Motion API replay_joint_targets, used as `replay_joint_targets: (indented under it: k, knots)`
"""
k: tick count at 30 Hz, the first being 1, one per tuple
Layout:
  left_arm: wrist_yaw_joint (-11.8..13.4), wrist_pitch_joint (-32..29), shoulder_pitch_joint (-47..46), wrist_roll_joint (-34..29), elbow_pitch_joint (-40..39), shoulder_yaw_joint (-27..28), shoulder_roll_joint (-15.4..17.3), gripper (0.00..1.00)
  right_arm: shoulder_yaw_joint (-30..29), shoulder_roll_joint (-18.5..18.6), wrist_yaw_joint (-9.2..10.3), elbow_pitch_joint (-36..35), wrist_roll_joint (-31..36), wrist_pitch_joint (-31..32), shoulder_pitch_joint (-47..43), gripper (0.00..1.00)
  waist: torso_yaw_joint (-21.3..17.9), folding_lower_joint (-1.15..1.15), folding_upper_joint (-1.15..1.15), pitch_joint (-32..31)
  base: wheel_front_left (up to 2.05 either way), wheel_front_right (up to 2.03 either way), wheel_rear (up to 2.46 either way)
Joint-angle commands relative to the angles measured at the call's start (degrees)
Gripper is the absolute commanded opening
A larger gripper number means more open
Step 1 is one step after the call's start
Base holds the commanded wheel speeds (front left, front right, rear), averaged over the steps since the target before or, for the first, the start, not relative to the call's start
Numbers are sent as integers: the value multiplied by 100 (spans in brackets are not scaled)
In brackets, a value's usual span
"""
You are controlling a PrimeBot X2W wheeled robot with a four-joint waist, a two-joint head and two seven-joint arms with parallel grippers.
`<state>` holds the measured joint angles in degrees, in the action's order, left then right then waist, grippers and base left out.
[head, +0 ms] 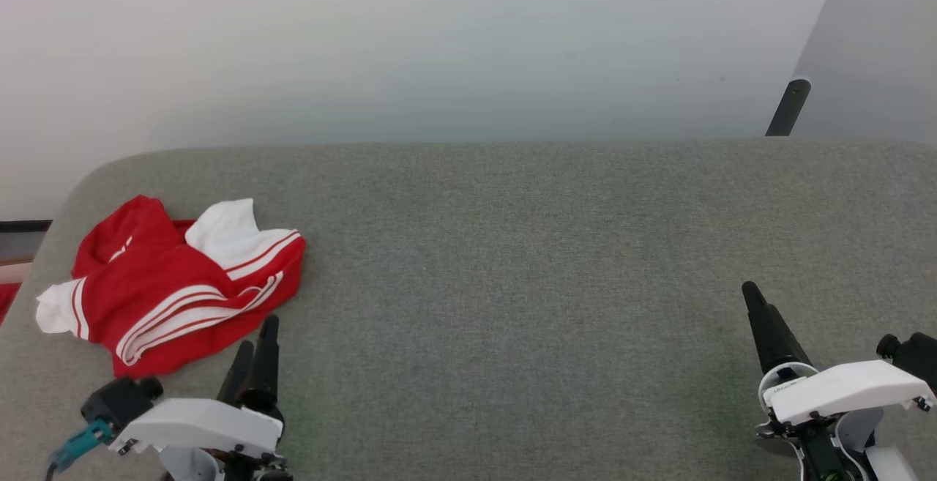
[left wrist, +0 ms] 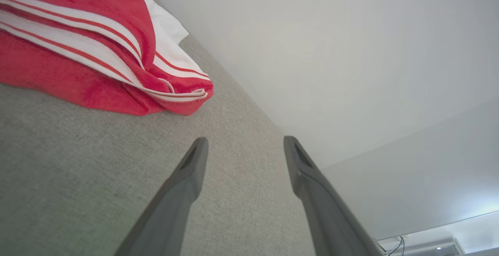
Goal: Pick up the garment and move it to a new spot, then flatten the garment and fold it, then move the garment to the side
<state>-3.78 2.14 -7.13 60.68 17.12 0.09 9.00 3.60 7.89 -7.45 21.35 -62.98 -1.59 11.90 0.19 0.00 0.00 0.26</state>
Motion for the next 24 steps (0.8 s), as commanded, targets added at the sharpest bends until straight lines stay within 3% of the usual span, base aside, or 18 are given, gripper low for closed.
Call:
replay_joint_targets:
  k: [1,24]
  knots:
    - [29,50,-164,-226,-58,-38,79,100,37,62,-3,-21,236,-59,188,100,0,0,0,-2,0,0,0]
    - [137,480,-281,-2234,-61,-328,360,100,79,60,-3,255,2605,-474,473,100,3,0,0,-5,0,0,0]
